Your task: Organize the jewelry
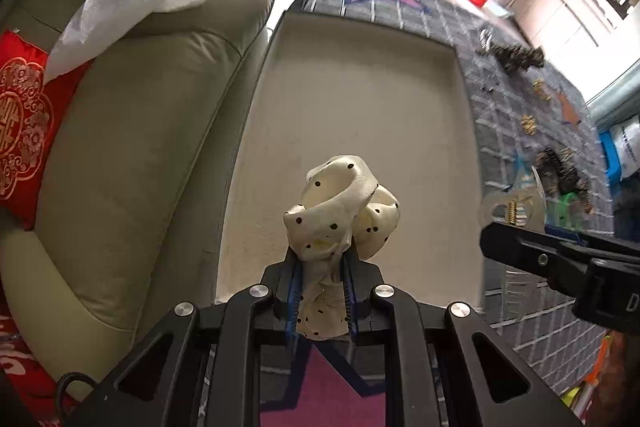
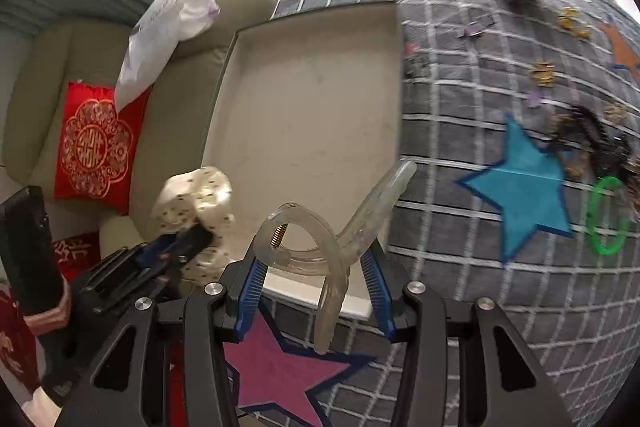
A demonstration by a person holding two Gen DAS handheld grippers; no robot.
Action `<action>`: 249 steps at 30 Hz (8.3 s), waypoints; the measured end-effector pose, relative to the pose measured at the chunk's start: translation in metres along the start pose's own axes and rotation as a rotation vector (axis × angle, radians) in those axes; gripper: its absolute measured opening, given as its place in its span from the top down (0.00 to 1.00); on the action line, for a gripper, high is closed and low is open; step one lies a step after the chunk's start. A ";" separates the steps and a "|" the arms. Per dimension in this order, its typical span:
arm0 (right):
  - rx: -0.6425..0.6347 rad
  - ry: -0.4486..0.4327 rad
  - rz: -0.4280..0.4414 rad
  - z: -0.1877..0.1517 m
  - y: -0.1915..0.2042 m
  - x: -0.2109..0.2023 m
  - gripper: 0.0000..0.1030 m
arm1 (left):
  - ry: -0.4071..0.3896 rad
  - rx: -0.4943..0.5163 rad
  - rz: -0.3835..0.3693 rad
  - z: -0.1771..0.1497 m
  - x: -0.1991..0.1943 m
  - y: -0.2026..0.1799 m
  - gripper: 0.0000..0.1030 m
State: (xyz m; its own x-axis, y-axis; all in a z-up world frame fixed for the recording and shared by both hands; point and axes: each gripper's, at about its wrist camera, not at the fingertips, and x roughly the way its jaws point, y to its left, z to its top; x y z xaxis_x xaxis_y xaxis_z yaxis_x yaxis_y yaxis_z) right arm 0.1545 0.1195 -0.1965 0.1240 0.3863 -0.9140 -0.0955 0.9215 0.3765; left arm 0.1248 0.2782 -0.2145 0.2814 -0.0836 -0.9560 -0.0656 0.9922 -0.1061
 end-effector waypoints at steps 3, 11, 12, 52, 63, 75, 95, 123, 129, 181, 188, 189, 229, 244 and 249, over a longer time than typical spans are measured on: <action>-0.003 0.042 -0.001 0.006 0.002 0.024 0.51 | 0.040 -0.003 0.018 -0.001 0.020 0.003 0.80; 0.027 0.136 -0.058 0.007 -0.007 0.069 0.51 | 0.083 0.000 0.042 -0.007 0.043 0.007 0.80; 0.028 0.141 -0.062 0.007 -0.008 0.071 0.51 | 0.086 0.002 0.045 -0.007 0.045 0.005 0.80; 0.091 -0.062 -0.030 -0.013 -0.025 -0.057 0.00 | 0.009 0.037 0.072 -0.020 -0.033 -0.023 0.00; 0.134 -0.032 -0.062 -0.051 -0.049 -0.078 0.00 | 0.032 0.122 0.048 -0.042 -0.058 -0.050 0.00; 0.326 -0.083 -0.150 -0.094 -0.109 -0.109 0.00 | -0.008 0.222 0.040 -0.042 -0.070 -0.065 0.00; 0.500 -0.134 -0.183 -0.123 -0.187 -0.151 0.00 | 0.032 0.321 -0.011 -0.039 -0.074 -0.130 0.00; 0.505 -0.102 -0.236 -0.084 -0.322 -0.162 0.00 | 0.065 0.299 -0.003 0.001 -0.031 -0.241 0.00; 0.491 -0.081 -0.253 -0.078 -0.336 -0.152 0.00 | 0.090 0.285 -0.006 0.007 -0.008 -0.249 0.00; 0.528 -0.035 -0.445 0.066 -0.362 -0.063 0.56 | 0.098 0.387 -0.070 0.062 0.106 -0.308 0.64; 0.530 -0.073 -0.400 0.061 -0.363 -0.067 0.83 | 0.095 0.376 -0.101 0.064 0.105 -0.310 0.74; 0.536 -0.086 -0.376 0.059 -0.365 -0.069 0.84 | 0.093 0.374 -0.106 0.065 0.104 -0.311 0.74; 0.499 -0.134 -0.163 -0.052 -0.315 -0.128 0.84 | 0.019 0.341 -0.217 0.022 -0.006 -0.260 0.75; 0.417 -0.135 -0.147 -0.050 -0.244 -0.130 0.84 | -0.038 0.283 -0.217 0.015 -0.051 -0.203 0.75; 0.382 -0.138 -0.140 -0.044 -0.220 -0.128 0.84 | -0.060 0.257 -0.207 0.018 -0.060 -0.180 0.75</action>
State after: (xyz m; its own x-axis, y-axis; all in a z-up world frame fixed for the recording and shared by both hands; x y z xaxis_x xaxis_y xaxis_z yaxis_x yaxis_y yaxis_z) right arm 0.1164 -0.1344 -0.1691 0.2435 0.2344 -0.9412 0.3008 0.9043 0.3030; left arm 0.1369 0.1062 -0.1328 0.3201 -0.2881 -0.9025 0.2406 0.9461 -0.2167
